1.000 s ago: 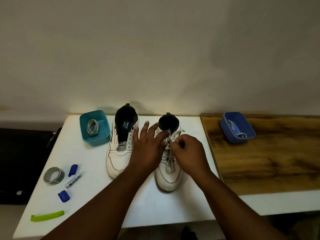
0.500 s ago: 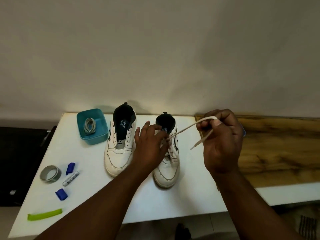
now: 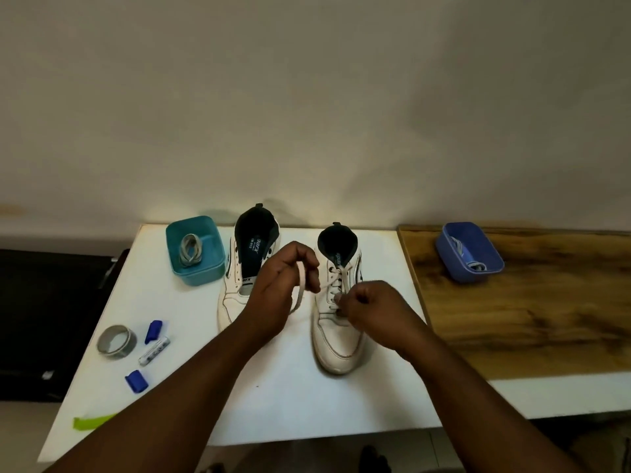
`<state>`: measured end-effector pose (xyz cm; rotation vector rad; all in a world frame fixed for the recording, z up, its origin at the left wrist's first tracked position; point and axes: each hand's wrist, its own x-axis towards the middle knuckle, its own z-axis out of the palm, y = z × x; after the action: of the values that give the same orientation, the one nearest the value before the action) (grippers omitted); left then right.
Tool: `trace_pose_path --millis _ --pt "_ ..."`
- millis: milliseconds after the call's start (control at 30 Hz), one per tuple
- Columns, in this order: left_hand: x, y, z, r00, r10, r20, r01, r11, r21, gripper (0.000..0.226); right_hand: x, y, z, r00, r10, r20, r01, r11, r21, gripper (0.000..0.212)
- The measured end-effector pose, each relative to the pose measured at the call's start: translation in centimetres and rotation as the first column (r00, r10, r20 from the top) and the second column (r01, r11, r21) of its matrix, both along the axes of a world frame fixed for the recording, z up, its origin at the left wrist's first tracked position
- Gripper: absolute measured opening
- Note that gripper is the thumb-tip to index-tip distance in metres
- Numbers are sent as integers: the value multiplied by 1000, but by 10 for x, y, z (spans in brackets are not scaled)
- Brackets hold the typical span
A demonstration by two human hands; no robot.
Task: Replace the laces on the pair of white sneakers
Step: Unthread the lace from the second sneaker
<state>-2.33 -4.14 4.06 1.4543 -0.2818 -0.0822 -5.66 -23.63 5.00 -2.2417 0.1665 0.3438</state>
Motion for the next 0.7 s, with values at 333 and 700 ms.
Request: trace_pose_path --millis 333,700 --pt "12 -27 -24 917 149 370 -328 808 490 36 34 -3 -23 923 -349 163 322 932 168 17" --pt "16 -49 -55 913 17 408 -344 572 745 37 29 -50 5 747 -620 -238 565 405 719 15"
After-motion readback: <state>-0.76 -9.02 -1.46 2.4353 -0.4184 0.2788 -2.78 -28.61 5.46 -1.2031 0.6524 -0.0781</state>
